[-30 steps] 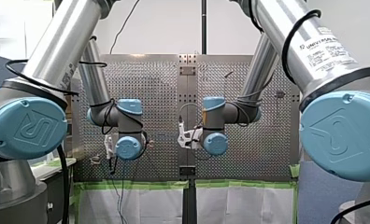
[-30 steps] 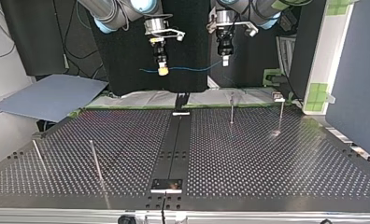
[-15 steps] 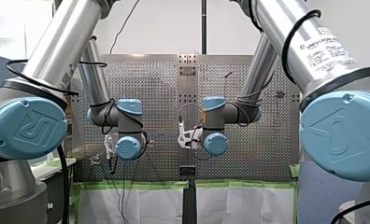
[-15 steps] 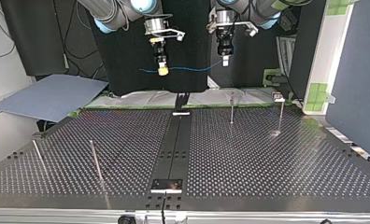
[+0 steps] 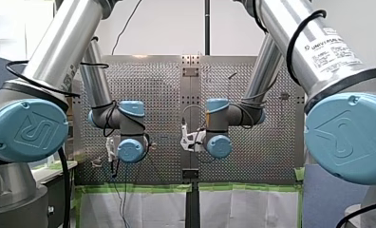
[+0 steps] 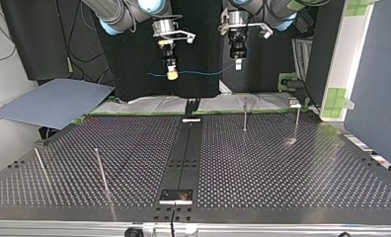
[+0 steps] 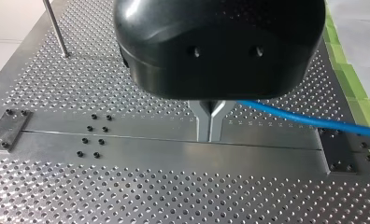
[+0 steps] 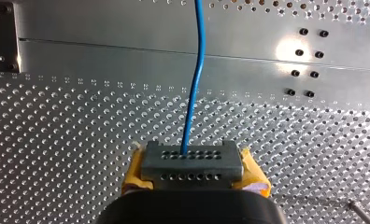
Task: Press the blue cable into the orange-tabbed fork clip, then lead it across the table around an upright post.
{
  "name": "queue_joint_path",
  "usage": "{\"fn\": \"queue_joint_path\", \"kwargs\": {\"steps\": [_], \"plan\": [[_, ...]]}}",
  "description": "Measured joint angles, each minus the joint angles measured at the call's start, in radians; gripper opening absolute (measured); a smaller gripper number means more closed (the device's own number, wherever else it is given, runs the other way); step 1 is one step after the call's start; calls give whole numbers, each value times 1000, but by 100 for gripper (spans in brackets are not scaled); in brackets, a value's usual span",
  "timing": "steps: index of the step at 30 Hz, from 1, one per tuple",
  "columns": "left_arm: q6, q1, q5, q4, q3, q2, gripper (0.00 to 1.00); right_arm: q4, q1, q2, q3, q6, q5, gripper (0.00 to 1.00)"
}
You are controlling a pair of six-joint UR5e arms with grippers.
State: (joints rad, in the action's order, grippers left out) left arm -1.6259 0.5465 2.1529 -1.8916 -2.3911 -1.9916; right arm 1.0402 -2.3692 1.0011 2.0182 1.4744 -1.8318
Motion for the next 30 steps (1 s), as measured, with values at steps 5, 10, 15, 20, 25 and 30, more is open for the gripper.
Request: {"fn": "queue_joint_path", "kwargs": {"steps": [5,10,15,20,25,30], "plan": [[0,0,0,0,0,0,0,0,0,0,0,0,0,0],[0,0,0,0,0,0,0,0,0,0,0,0,0,0],[0,0,0,0,0,0,0,0,0,0,0,0,0,0],[1,2,-1,1,-1,-1,0,0,-1,0,0,0,0,0],[9,26,-9,1,-8,-28,0,-15,-14,-17,-3,-3,-6,0],[10,34,-10,2,-9,-41,0,-46,-23,-58,-4,-4,-9,0]]}}
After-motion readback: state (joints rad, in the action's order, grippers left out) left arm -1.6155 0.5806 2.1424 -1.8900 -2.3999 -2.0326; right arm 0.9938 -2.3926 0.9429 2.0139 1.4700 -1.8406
